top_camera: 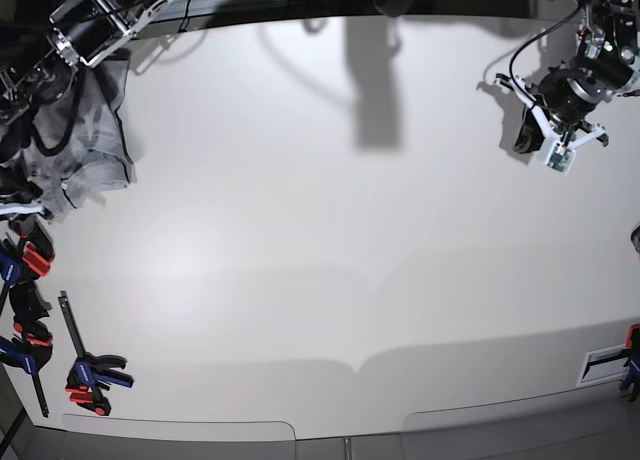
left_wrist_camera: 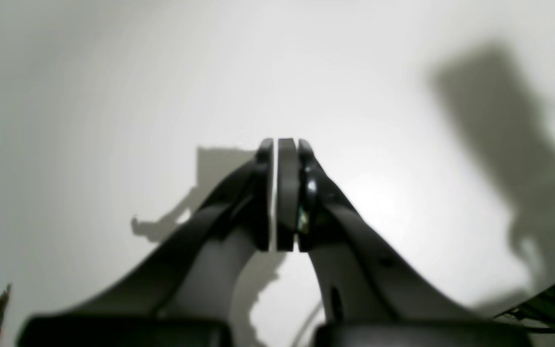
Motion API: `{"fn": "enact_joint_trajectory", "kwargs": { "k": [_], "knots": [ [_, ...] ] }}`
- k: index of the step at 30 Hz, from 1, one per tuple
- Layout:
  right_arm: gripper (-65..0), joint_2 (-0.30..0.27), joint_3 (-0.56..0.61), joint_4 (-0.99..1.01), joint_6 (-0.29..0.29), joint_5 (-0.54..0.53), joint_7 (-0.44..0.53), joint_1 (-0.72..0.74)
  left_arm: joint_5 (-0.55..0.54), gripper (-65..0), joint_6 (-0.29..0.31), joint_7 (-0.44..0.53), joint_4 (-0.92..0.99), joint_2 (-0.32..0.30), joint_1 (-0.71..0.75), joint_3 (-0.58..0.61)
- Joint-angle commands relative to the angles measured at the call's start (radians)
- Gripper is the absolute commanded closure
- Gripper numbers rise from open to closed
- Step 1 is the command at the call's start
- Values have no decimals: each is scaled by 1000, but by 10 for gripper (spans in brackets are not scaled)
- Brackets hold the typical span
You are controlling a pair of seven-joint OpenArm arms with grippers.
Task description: Fold the T-shirt properly
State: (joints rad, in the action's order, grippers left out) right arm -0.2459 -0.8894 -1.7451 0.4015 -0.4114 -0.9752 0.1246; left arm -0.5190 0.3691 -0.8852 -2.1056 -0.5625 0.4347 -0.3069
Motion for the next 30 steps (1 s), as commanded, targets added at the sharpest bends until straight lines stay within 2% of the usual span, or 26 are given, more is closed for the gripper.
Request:
{"fn": "enact_joint_trajectory", "kwargs": {
  "k": [1,4,9,12,14,16,20,23,27,30],
  "knots": [
    [0,-15,-13,-68,34,-46,12,-2,-5,0,-3,29,-16,-14,-5,-8],
    [0,5,-48,-247,113,-162,10,-89,-5,0,-3,53,-16,-14,-5,-8],
    [0,108,-79,-518,174,-336,9,-341,-5,0,1,56,-37,-13,10,-17],
    [0,166,-79,-610,200,-402,3,-488,-15,0,1,49,-116,16,84,-84],
    [0,181,-79,-611,225,-442,-24,-566,-58,0,5,48,-185,49,158,-158],
    [0,183,-79,-611,228,-492,-81,-637,-108,0,45,28,-251,73,236,-234],
    [0,206,-79,-611,241,-592,-155,-792,-180,0,85,-21,-251,77,363,-335],
    [0,220,-76,-611,293,-618,-167,-921,-218,0,96,-33,-251,78,457,-368],
    [0,216,-61,-578,297,-610,-204,-1050,-229,0,122,-40,-231,78,620,-367],
    [0,194,-36,-480,297,-610,-245,-1108,-309,0,156,-69,-145,80,747,-364]
  ]
}}
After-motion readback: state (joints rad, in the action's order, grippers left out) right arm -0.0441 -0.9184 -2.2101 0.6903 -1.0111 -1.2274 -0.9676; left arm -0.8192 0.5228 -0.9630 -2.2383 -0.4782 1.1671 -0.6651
